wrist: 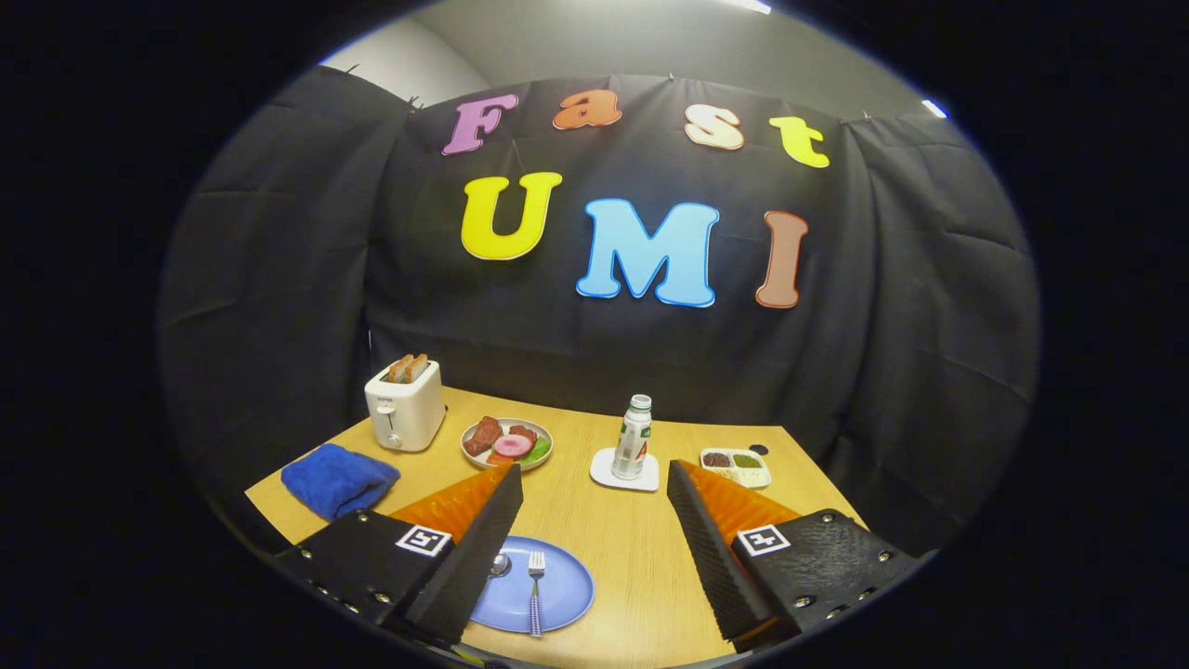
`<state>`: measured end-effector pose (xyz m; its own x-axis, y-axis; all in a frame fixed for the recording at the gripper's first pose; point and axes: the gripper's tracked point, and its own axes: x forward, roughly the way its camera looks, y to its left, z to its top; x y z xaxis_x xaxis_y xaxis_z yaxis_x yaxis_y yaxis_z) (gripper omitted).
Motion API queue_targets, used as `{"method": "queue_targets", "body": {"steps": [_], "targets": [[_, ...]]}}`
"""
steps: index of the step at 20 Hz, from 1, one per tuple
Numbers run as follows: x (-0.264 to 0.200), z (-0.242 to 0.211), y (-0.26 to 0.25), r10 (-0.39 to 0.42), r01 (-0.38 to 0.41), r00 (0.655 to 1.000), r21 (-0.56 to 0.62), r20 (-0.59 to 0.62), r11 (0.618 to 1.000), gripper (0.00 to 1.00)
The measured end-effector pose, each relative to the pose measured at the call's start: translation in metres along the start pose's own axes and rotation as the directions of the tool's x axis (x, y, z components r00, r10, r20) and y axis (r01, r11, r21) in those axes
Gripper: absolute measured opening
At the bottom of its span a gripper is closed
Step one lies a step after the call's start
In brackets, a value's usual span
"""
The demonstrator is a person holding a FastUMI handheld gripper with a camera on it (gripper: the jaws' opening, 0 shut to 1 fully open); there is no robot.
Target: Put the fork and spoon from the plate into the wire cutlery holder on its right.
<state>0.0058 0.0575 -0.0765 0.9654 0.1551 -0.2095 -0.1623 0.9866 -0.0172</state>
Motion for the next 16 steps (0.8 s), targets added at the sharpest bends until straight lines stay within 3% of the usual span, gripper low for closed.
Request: {"method": "queue_targets", "body": {"steps": [5,9,10,11,13,16], "targets": [[0.022,-0.055,0.019,0.045,-0.055,0.983,-0.054,-0.176,0.997,0.9],[0.031,-0.108,0.039,0.098,-0.134,0.927,-0.076,-0.363,0.988,0.58],[0.031,-0.119,0.041,0.109,-0.152,0.91,-0.078,-0.4,0.985,0.52],[0.032,-0.128,0.045,0.123,-0.171,0.896,-0.077,-0.426,0.982,0.52],[0.034,-0.154,0.049,0.137,-0.2,0.854,-0.075,-0.501,0.977,0.26],[0.035,-0.184,0.059,0.177,-0.247,0.791,-0.041,-0.586,0.968,0.23]]}}
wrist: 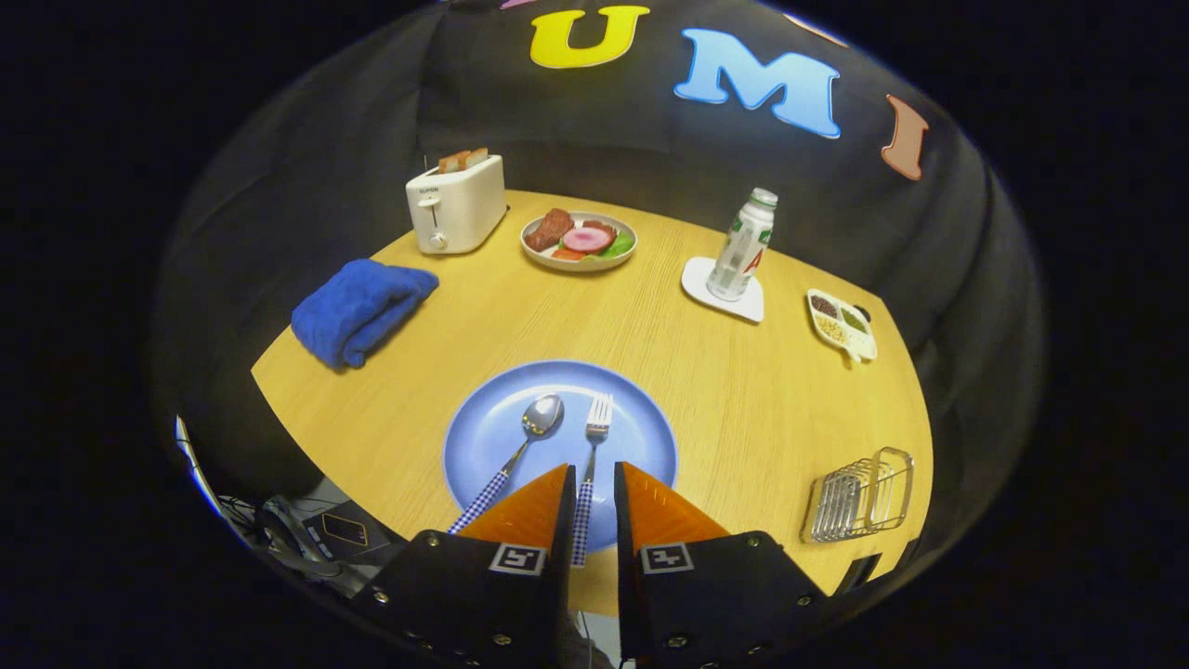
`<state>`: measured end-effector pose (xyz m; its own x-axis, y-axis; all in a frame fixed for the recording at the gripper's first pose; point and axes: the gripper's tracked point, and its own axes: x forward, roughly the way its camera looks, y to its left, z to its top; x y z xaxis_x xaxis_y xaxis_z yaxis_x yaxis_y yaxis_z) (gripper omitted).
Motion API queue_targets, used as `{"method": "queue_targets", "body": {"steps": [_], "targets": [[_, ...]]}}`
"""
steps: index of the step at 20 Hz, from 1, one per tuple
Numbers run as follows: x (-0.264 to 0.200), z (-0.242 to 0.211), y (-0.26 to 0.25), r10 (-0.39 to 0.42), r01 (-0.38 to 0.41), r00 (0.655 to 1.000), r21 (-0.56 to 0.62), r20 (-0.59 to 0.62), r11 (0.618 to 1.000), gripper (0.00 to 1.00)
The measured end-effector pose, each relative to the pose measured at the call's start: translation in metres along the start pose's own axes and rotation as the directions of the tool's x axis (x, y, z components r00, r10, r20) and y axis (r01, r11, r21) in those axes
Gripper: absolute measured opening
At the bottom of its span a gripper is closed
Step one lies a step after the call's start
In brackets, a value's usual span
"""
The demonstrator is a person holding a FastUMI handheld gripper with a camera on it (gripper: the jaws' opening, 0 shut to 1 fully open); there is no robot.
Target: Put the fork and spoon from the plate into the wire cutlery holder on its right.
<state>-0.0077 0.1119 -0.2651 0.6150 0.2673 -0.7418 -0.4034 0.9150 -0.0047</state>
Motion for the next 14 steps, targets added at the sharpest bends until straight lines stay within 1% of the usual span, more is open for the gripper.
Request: {"method": "queue_targets", "body": {"steps": [3,6,11,14], "targets": [[0.016,-0.019,-0.002,-0.007,0.006,0.994,-0.011,-0.105,1.0,0.23],[0.03,-0.032,-0.002,-0.011,0.008,0.985,-0.02,-0.172,1.0,0.23],[0.044,-0.041,0.001,-0.01,0.006,0.975,-0.018,-0.224,1.0,0.23],[0.053,-0.047,-0.001,-0.039,0.035,0.968,-0.019,-0.247,0.999,0.23]]}}
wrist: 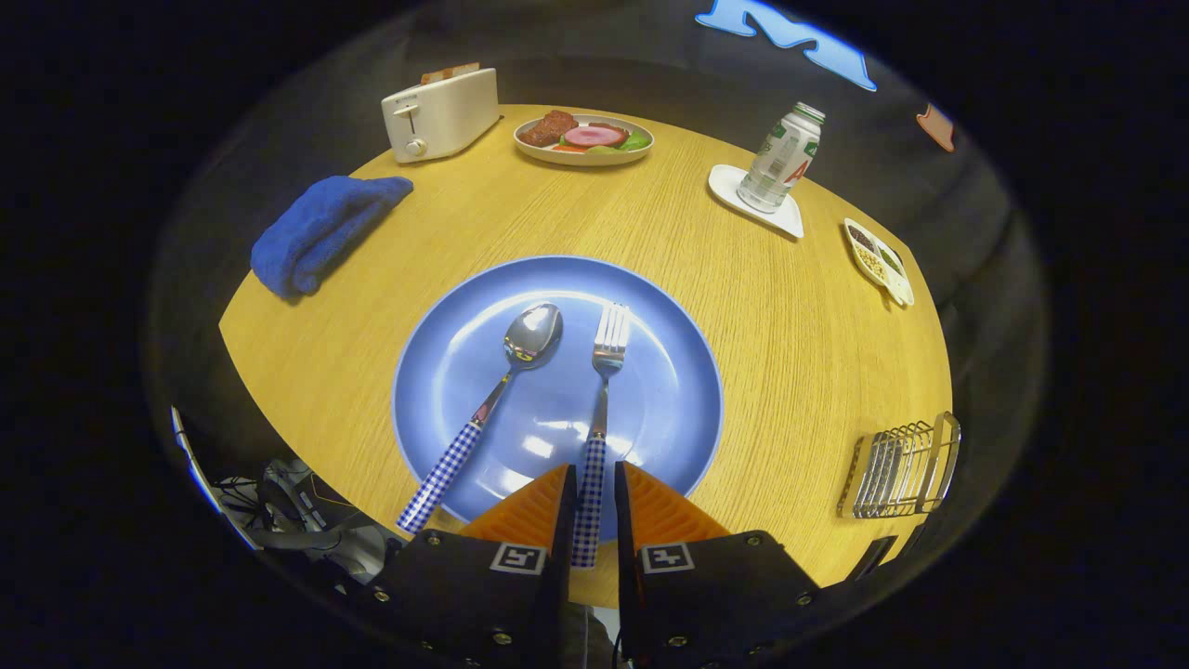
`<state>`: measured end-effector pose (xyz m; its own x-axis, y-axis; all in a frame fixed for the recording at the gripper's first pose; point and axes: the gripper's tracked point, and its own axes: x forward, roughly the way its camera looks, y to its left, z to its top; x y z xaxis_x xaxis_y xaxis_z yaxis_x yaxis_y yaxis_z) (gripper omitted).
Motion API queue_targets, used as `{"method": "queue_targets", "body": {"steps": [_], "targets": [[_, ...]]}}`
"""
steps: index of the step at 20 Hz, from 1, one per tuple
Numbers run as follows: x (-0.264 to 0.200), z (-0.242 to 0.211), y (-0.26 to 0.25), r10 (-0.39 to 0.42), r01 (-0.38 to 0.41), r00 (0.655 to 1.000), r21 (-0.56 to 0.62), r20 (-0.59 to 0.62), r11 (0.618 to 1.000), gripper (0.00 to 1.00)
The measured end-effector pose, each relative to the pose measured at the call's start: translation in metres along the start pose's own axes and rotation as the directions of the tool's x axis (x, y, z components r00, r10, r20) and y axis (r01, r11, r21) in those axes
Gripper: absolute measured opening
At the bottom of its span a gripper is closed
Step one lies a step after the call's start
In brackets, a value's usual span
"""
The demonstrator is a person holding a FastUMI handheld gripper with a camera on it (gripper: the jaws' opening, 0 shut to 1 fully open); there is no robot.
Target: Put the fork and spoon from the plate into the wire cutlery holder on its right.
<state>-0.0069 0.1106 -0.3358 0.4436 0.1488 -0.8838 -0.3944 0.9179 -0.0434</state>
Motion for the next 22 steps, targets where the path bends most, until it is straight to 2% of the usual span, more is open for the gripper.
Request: {"method": "queue_targets", "body": {"steps": [7,9,10,12,14,22], "targets": [[0.012,-0.014,0.006,0.028,-0.027,0.994,0.016,-0.103,1.0,0.23],[0.034,-0.029,-0.01,-0.019,0.015,0.99,-0.031,-0.14,0.999,0.23],[0.014,-0.017,-0.009,-0.02,0.014,0.987,-0.04,-0.161,0.999,0.06],[0.009,-0.014,-0.007,-0.009,0.002,0.986,-0.044,-0.167,0.999,0.06],[0.002,-0.016,-0.008,0.009,-0.02,0.983,-0.06,-0.185,0.998,0.0],[-0.052,-0.014,-0.041,0.097,-0.121,0.966,-0.085,-0.238,0.989,0.0]]}}
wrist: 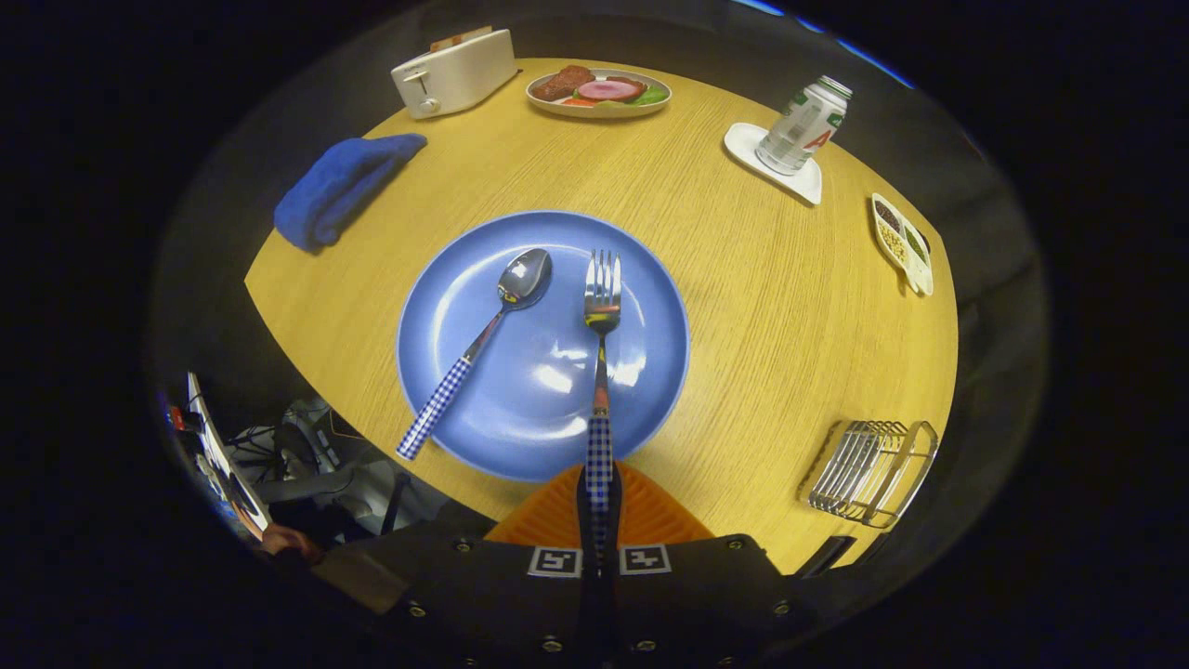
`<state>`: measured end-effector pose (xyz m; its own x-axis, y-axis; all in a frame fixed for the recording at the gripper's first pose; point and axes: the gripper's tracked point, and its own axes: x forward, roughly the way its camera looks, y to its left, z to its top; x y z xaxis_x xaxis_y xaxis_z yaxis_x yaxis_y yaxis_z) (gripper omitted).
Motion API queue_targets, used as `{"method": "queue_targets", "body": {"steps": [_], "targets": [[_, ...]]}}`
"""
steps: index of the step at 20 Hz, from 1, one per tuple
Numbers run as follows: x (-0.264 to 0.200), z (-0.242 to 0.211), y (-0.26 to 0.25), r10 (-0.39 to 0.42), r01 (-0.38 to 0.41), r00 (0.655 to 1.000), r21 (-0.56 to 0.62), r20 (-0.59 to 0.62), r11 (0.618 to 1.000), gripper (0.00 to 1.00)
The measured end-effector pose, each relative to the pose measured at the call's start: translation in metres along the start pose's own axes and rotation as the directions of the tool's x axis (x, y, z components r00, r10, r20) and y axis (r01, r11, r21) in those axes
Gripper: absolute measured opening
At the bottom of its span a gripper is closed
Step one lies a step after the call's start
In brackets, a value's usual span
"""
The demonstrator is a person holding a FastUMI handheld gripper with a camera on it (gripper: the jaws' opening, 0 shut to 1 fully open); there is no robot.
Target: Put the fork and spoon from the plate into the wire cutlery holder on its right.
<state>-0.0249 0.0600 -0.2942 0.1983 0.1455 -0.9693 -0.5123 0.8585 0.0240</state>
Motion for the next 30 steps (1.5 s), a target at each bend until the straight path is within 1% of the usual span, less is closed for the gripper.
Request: {"method": "queue_targets", "body": {"steps": [3,8,9,11,16,19,23,26,30], "targets": [[-0.024,-0.02,-0.018,0.003,-0.004,0.999,-0.033,-0.044,0.999,0.0],[-0.058,-0.053,-0.032,0.063,-0.066,0.993,-0.025,-0.095,0.998,0.0],[-0.064,-0.06,-0.04,0.062,-0.066,0.992,-0.027,-0.112,0.997,0.01],[-0.076,-0.073,-0.057,0.046,-0.049,0.99,-0.016,-0.134,0.999,0.01],[-0.103,-0.1,-0.085,0.078,-0.071,0.983,0.045,-0.167,0.996,0.01],[-0.118,-0.109,-0.108,0.074,-0.064,0.98,0.06,-0.183,0.996,0.01],[-0.134,-0.123,-0.15,0.025,-0.004,0.978,0.099,-0.209,0.995,0.0],[-0.134,-0.133,-0.175,0.01,0.023,0.968,0.128,-0.252,0.991,0.0],[-0.123,-0.139,-0.193,0.016,0.033,0.948,0.149,-0.319,0.988,0.0]]}}
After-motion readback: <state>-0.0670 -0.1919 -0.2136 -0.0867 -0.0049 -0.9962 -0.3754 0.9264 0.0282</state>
